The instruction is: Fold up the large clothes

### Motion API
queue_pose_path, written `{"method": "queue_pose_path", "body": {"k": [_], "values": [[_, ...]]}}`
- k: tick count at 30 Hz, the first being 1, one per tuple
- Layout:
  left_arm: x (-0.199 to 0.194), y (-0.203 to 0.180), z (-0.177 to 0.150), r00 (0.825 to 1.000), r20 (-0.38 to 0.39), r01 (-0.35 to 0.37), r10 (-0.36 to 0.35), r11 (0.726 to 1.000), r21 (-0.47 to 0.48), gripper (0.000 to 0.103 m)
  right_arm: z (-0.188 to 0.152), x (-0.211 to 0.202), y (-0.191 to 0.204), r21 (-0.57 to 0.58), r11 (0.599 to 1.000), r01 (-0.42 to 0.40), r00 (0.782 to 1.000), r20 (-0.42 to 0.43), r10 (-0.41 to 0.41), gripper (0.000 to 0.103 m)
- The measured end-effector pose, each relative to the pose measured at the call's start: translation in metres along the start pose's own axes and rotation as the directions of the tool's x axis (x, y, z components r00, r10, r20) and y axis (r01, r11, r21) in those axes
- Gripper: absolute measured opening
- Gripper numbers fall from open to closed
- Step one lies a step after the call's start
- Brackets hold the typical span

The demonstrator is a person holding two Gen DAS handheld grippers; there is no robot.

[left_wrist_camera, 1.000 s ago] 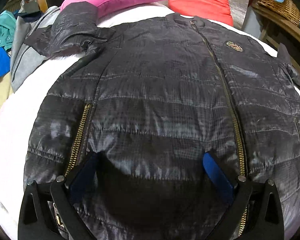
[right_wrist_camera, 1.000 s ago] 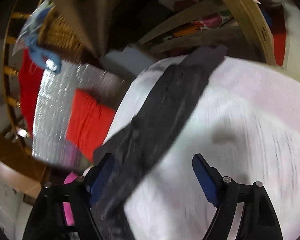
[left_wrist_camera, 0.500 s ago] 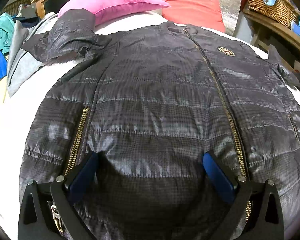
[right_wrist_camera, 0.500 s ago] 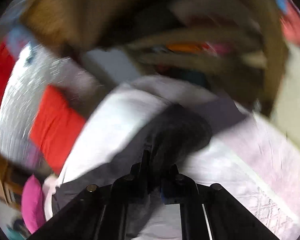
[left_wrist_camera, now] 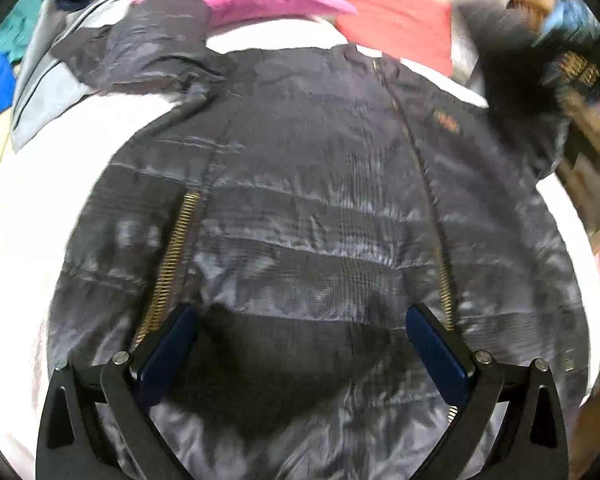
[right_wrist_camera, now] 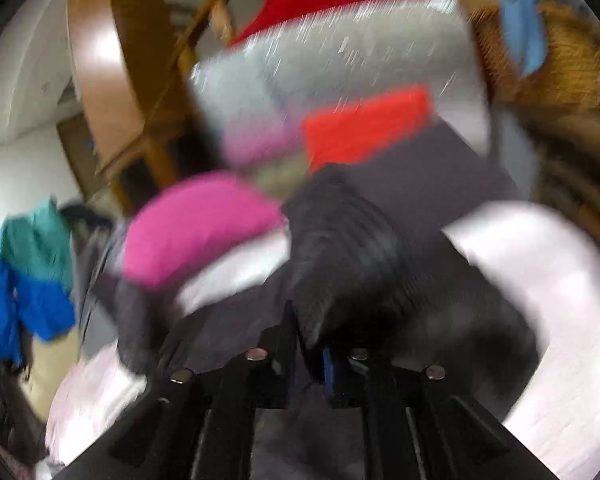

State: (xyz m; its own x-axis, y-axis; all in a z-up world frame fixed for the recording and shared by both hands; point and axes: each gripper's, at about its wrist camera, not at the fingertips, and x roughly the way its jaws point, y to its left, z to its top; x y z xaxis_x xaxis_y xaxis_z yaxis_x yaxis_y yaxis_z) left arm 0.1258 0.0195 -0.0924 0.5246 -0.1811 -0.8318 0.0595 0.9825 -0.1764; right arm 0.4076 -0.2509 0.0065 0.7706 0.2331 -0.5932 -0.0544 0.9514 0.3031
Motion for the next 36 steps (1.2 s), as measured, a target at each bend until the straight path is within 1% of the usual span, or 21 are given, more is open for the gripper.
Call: {"method": "queue_pose_path", "body": {"k": [1,2,5,8,10,13,16,18,20,22,24,25,26,27,28,30,31,33,34,35,36], "values": [[-0.005,0.003,0.001,1.0,0.011,0.002,-0.002,1.0,-0.003,0.103,-0.02,0.024,0.009,-0.007,1.0,-0.019,0.996,-0.087,0.018,0.072],[-0.01,0.006,0.002,1.0,0.021,-0.001,0.001,1.0,-0.002,0.103,-0.034,0.038,0.011,-0.014,0.999,-0.042,0.991,-0.127,0.04,0.076],[-0.025,0.013,0.009,0.998,0.062,-0.005,0.005,1.0,0.005,0.103,-0.062,0.044,0.007,0.0,0.995,-0.098,0.983,-0.154,0.096,0.076],[-0.032,0.014,0.028,0.995,0.1,0.011,-0.01,1.0,-0.005,0.103,-0.076,0.017,-0.02,0.104,0.986,-0.129,0.987,-0.08,0.137,0.076],[-0.029,0.01,0.047,0.992,0.114,0.05,-0.048,0.999,-0.017,0.103,-0.079,-0.004,-0.049,0.186,0.975,-0.122,0.992,-0.009,0.125,0.079],[-0.015,0.004,0.08,0.982,0.109,0.162,-0.155,0.985,-0.058,0.103,-0.088,-0.029,-0.087,0.298,0.946,-0.13,0.991,0.075,0.112,0.083],[0.017,0.01,0.11,0.979,0.066,0.201,-0.192,0.963,-0.182,0.103,-0.104,-0.045,-0.097,0.339,0.932,-0.133,0.99,0.092,0.108,0.084],[0.041,0.019,0.122,0.974,0.018,0.222,-0.226,0.933,-0.282,0.103,-0.114,-0.046,-0.104,0.348,0.928,-0.135,0.99,0.083,0.113,0.084],[0.056,0.022,0.128,0.971,-0.005,0.225,-0.241,0.913,-0.342,0.103,-0.122,-0.044,-0.109,0.367,0.92,-0.141,0.99,0.08,0.12,0.084],[0.071,0.022,0.135,0.967,-0.028,0.224,-0.252,0.902,-0.369,0.103,-0.129,-0.044,-0.115,0.384,0.912,-0.147,0.989,0.078,0.127,0.084],[0.081,0.02,0.142,0.973,-0.044,0.196,-0.228,0.907,-0.372,0.101,-0.13,-0.032,-0.108,0.385,0.91,-0.156,0.988,0.075,0.138,0.084],[0.082,0.019,0.145,0.974,-0.048,0.19,-0.222,0.912,-0.363,0.085,-0.133,-0.03,-0.108,0.38,0.911,-0.157,0.988,0.072,0.14,0.084],[0.089,0.014,0.151,0.978,-0.077,0.159,-0.195,0.93,-0.331,0.049,-0.136,-0.029,-0.108,0.376,0.913,-0.156,0.988,0.07,0.14,0.084],[0.098,0.011,0.155,0.981,-0.13,0.099,-0.143,0.95,-0.297,0.03,-0.14,-0.029,-0.109,0.374,0.914,-0.157,0.988,0.069,0.142,0.084],[0.101,0.01,0.155,0.981,-0.15,0.075,-0.121,0.956,-0.282,0.008,-0.142,-0.029,-0.111,0.374,0.914,-0.159,0.987,0.067,0.144,0.084],[0.104,0.009,0.164,0.981,-0.153,0.074,-0.116,0.965,-0.253,0.008,-0.145,-0.029,-0.113,0.378,0.911,-0.164,0.986,0.07,0.149,0.084],[0.1,0.007,0.17,0.987,-0.133,0.055,-0.087,0.973,-0.226,0.007,-0.146,-0.028,-0.113,0.38,0.91,-0.168,0.986,0.07,0.152,0.084],[0.069,-0.001,0.195,0.999,0.001,0.049,-0.049,0.987,-0.151,0.006,-0.147,-0.029,-0.114,0.373,0.912,-0.17,0.985,0.068,0.156,0.084],[0.049,-0.006,0.205,0.996,0.082,0.048,-0.039,0.992,-0.119,0.006,-0.147,-0.029,-0.113,0.369,0.914,-0.17,0.986,0.063,0.157,0.084],[0.033,-0.008,0.214,0.988,0.147,0.049,-0.035,0.994,-0.098,0.006,-0.144,-0.028,-0.111,0.365,0.915,-0.169,0.986,0.061,0.158,0.084],[0.01,-0.011,0.223,0.971,0.238,0.031,-0.013,0.997,-0.07,0.006,-0.144,-0.029,-0.11,0.365,0.916,-0.17,0.985,0.058,0.16,0.084]]}}
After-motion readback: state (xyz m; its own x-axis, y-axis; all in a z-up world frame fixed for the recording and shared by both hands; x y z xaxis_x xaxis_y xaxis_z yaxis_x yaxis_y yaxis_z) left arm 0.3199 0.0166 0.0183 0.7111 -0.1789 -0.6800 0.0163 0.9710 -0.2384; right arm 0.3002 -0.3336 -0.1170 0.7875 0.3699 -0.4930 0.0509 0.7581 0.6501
